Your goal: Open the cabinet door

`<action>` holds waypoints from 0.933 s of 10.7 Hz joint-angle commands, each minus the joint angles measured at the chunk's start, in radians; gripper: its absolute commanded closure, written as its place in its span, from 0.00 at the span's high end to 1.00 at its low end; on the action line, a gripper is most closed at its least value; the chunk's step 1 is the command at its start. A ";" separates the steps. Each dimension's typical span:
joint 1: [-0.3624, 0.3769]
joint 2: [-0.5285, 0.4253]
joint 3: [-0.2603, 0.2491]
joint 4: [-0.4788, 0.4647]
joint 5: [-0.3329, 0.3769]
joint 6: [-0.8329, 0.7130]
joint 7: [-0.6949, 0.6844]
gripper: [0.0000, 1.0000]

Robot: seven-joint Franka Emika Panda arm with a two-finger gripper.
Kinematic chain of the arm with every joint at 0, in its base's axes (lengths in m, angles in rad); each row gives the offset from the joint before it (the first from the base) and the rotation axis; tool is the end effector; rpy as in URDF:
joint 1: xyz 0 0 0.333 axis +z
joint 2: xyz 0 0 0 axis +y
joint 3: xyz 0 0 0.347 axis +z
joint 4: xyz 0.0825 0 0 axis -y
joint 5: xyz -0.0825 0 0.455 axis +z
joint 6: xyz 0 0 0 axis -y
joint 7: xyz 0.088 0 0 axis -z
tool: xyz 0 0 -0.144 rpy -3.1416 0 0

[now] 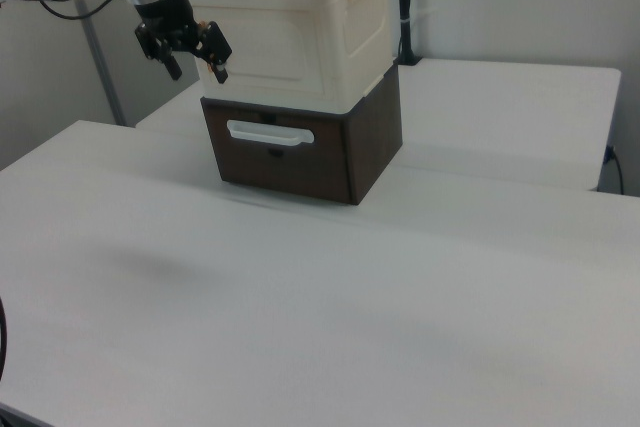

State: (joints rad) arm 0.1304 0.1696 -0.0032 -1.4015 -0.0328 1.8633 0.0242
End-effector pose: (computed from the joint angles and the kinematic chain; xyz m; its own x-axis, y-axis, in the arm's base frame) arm 0.7153 0.0880 0.6310 0.9514 0.1070 0.2886 0.1038 -0.9942 0.0264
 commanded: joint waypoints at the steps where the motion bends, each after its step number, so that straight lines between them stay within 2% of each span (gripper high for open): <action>1: 0.047 0.073 -0.018 0.079 -0.007 0.193 0.120 1.00; 4: 0.086 0.142 -0.017 0.104 -0.051 0.406 0.187 1.00; 7: 0.121 0.194 -0.017 0.105 -0.136 0.543 0.276 0.97; 10: 0.141 0.220 -0.012 0.101 -0.180 0.640 0.283 0.97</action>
State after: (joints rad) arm 0.2459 0.3655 -0.0035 -1.3227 -0.1647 2.4453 0.2815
